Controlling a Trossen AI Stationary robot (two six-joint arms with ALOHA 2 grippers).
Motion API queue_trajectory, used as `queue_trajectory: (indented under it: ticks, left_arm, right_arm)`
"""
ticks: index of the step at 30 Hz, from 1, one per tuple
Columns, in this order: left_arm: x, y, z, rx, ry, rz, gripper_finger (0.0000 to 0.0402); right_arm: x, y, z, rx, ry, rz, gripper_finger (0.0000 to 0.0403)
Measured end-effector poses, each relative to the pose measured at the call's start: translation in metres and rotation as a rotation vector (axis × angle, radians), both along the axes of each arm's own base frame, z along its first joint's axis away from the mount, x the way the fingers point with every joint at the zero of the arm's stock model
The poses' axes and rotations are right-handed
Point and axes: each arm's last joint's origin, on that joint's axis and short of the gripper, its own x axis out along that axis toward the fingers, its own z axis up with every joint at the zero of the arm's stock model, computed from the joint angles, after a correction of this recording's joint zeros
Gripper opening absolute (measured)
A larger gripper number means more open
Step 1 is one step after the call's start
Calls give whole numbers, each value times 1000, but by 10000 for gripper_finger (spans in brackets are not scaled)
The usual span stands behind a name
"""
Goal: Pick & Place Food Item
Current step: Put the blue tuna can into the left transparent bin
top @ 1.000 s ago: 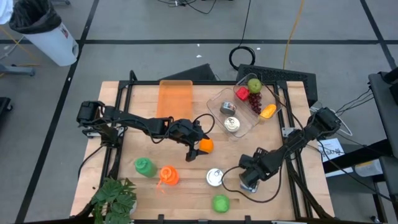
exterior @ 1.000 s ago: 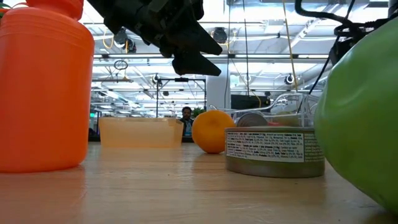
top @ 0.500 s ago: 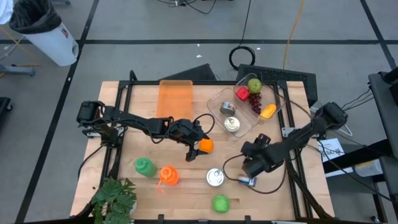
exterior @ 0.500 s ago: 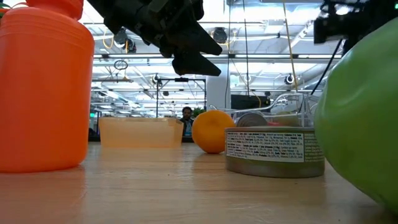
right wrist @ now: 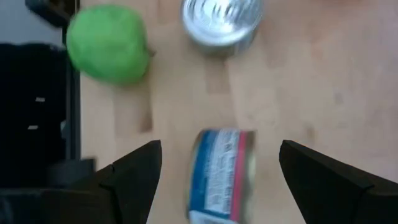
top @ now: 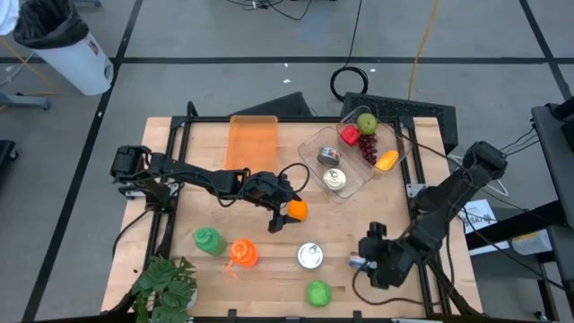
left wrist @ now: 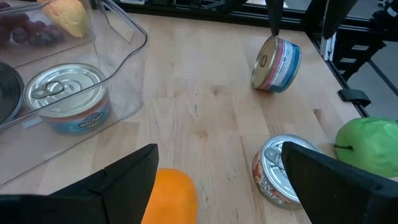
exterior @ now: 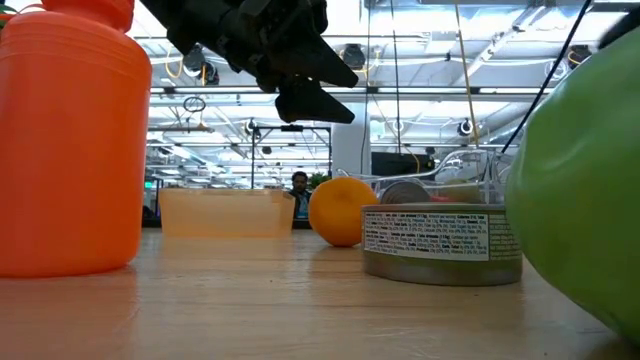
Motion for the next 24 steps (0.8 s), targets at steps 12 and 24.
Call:
queue_trajectory:
  ticks: [12,24]
  left_arm:
    - [1,0,1,-26,-7,16,351]
    - [2,0,3,-109,-11,62,351]
  right_arm:
    - [-5,18,-51,-138,253,-63,308]
    - [-6,18,-51,-185,233,13,176]
